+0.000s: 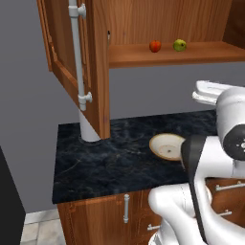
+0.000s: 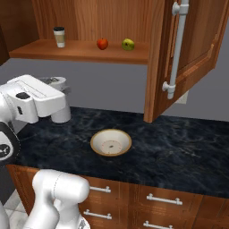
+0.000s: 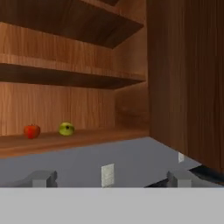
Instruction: Open the cabinet. Pick the apple and pear from the cabinet and place them into the bowl. Then close the cabinet.
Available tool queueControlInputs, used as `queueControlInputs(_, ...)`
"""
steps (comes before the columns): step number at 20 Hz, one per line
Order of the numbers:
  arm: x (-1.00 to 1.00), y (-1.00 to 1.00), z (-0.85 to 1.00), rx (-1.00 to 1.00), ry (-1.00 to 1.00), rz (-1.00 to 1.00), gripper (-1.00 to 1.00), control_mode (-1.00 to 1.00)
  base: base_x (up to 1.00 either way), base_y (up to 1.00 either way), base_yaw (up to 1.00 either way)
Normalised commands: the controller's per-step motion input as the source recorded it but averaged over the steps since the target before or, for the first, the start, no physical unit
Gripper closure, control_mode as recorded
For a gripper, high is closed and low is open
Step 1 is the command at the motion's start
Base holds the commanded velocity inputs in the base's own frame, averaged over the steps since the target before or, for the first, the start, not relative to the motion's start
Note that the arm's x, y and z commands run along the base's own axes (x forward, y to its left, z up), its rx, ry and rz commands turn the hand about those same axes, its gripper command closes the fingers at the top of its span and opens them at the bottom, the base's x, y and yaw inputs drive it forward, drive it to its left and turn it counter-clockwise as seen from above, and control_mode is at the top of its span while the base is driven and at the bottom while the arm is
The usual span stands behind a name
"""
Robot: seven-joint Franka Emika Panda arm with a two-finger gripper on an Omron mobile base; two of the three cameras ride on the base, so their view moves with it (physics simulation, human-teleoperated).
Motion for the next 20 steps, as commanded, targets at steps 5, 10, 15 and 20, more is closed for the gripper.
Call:
queueControlInputs(5, 0.01, 0.08, 0.00, 0.01, 0.12, 0.30, -1.00, -1.00, 0.00, 0.00, 0.00)
queueControlInputs(10, 0.00, 0.00, 0.00, 0.02, 0.04, 0.06, -1.00, -1.00, 0.00, 0.00, 0.00)
queueControlInputs(15, 0.00, 0.00, 0.00, 0.00, 0.00, 0.00, -1.00, -1.00, 0.00, 0.00, 0.00)
queueControlInputs(20, 0.00, 0.00, 0.00, 0.00, 0.00, 0.00, -1.00, -1.00, 0.00, 0.00, 0.00)
